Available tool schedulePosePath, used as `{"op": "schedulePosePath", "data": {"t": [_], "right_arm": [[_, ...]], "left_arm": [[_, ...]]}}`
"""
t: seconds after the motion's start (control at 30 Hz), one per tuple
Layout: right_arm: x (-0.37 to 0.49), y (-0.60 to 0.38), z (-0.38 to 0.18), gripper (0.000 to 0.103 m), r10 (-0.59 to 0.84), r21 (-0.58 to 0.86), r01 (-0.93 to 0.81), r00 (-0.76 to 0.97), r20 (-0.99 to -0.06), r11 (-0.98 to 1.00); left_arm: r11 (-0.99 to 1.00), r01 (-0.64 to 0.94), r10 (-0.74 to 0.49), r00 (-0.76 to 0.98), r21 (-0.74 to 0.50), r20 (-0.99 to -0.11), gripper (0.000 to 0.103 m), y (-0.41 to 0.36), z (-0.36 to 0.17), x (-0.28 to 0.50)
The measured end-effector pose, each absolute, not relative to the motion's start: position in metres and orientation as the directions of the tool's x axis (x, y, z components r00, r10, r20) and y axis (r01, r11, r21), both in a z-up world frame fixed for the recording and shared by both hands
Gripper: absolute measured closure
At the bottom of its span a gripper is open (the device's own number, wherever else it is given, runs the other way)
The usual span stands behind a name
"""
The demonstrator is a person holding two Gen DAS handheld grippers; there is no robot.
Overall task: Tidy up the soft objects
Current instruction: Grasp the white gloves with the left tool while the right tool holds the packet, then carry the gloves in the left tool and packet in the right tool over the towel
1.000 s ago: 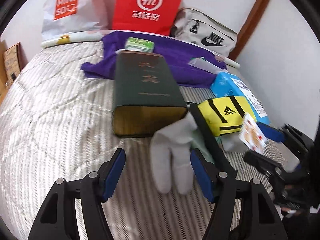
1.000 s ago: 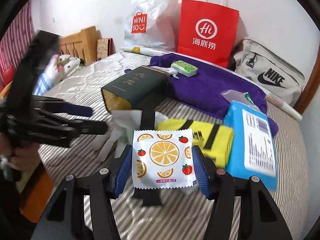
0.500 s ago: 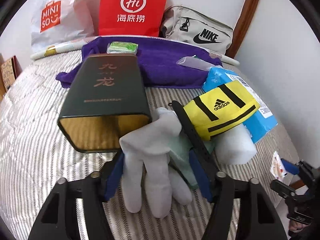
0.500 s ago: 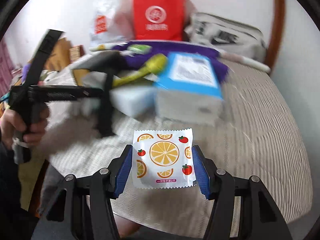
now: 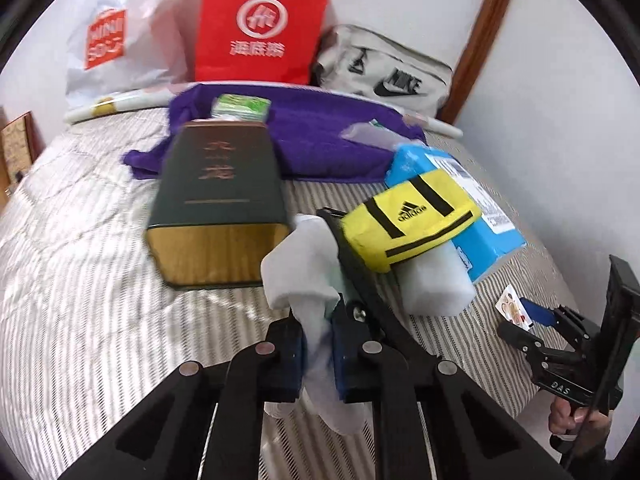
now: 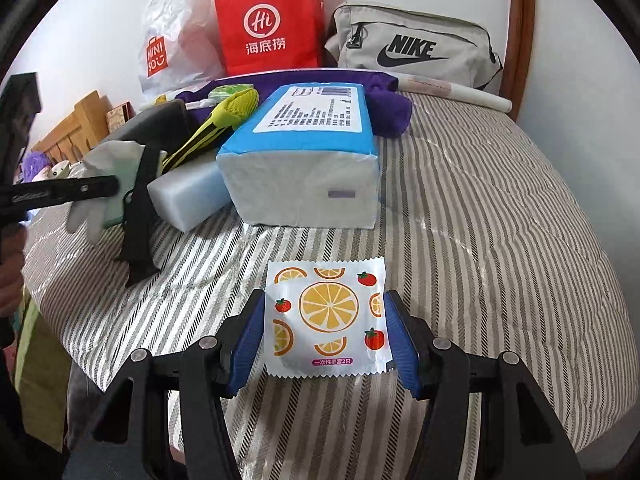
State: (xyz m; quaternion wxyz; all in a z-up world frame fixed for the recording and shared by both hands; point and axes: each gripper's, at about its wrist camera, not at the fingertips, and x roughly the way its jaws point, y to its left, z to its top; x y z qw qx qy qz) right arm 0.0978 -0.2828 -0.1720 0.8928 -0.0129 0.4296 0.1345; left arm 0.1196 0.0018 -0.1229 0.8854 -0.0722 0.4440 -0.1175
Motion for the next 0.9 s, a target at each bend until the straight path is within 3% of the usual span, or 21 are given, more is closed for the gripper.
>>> {"op": "schedulePosePath", "data": {"t": [0.57, 0.9], "right_arm": [[0.098, -0.274, -0.168, 0.046, 0.225, 0.073, -0.267, 0.599, -0.769, 0.961], [0.092, -0.274, -0.144, 0.047, 0.213, 0.053, -0.264, 0.628, -0.748, 0.963]], "left_arm": [[0.975, 0.040, -0.193, 0.641, -0.218, -0.743, 0.092, 0.061, -0.105, 0.073], [0.969, 0.048, -0.211, 0.673, -0.243, -0.709, 0.092, 0.064, -0.083, 0.073]]}}
